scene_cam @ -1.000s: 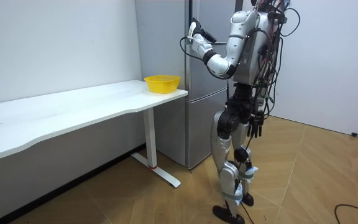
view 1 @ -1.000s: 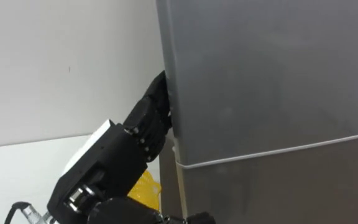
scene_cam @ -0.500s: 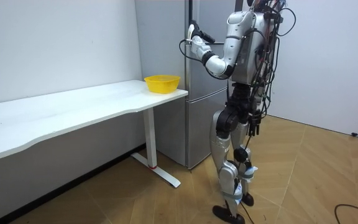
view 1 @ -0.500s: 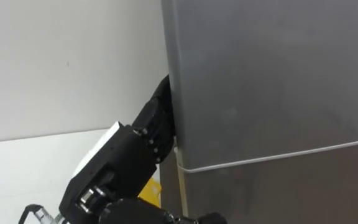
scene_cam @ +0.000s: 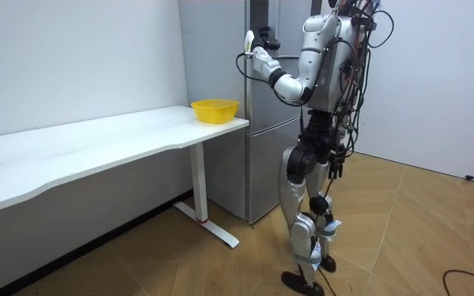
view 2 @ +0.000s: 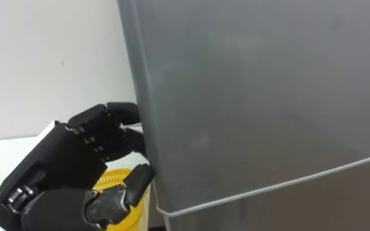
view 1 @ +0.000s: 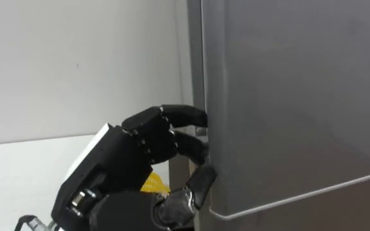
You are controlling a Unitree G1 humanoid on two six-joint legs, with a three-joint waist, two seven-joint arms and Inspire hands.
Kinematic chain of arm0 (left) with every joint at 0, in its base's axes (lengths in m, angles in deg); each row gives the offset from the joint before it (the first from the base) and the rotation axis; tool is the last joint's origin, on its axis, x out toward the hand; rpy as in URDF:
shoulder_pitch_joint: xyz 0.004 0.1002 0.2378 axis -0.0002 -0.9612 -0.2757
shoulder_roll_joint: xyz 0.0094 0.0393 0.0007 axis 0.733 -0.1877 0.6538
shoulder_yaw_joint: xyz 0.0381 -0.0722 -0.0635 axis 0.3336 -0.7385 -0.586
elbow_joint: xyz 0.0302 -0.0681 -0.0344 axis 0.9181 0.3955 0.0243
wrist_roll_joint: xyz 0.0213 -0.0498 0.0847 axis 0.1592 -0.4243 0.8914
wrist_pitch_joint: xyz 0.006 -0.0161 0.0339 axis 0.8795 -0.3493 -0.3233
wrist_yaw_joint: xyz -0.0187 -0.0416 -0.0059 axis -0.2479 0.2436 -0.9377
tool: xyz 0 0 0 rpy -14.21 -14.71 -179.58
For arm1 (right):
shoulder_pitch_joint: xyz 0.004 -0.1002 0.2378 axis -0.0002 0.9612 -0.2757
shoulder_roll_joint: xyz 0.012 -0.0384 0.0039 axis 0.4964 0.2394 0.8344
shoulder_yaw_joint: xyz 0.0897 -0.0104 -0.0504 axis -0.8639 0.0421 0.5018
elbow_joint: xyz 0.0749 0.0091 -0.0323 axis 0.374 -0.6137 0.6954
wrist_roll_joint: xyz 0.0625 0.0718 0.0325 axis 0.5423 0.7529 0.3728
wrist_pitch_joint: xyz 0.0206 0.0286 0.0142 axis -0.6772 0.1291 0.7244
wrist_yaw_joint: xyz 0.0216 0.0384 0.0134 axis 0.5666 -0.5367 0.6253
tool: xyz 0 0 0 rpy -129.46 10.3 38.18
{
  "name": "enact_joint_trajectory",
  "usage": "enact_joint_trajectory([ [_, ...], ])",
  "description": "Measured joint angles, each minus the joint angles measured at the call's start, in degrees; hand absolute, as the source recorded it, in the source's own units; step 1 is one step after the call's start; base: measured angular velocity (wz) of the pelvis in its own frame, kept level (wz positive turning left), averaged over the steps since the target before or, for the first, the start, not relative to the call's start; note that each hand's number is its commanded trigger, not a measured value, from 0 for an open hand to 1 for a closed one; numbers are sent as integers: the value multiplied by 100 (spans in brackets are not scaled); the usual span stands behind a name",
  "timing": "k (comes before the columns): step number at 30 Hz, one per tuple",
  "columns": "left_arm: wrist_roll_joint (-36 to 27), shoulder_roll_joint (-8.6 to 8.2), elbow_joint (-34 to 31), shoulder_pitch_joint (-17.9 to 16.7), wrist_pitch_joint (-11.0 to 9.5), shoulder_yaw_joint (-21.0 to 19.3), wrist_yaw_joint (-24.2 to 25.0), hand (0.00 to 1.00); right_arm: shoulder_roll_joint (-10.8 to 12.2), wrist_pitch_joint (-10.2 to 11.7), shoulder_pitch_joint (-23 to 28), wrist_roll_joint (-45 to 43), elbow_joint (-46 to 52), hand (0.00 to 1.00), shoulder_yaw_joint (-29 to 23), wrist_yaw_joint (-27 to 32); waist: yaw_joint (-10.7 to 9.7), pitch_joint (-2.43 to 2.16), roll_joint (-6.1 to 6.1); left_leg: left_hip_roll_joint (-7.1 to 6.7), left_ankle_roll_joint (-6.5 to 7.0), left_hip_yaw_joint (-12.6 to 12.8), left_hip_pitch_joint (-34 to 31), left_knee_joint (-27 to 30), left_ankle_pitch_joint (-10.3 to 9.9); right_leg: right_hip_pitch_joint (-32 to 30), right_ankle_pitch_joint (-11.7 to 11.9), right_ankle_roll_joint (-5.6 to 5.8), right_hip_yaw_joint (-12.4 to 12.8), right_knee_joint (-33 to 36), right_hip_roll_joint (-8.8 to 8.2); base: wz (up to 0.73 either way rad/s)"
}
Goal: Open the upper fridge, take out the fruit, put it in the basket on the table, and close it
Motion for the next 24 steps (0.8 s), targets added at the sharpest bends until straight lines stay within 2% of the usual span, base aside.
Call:
enact_joint_trajectory([
  [9, -597, -16, -12, 11, 3, 208, 49, 0, -1, -47, 50, 3, 13, 0, 1, 11, -170, -11, 6, 7, 0, 0, 31, 0, 0, 3, 1, -2, 14, 22, 4, -2],
  [14, -832, 19, -11, 11, 2, 325, 207, 0, 0, -43, 41, 2, 6, 0, 1, 17, -196, -9, 4, 7, 0, 3, 34, 0, 0, -2, 1, -2, 19, 30, -1, -1],
  [24, -953, 99, -11, 11, 3, 369, 284, 0, 0, -48, 50, 1, 21, 0, 0, 17, -250, -8, 2, 8, 0, 3, 27, 2, 0, -14, 1, -2, 21, 32, 3, 0],
])
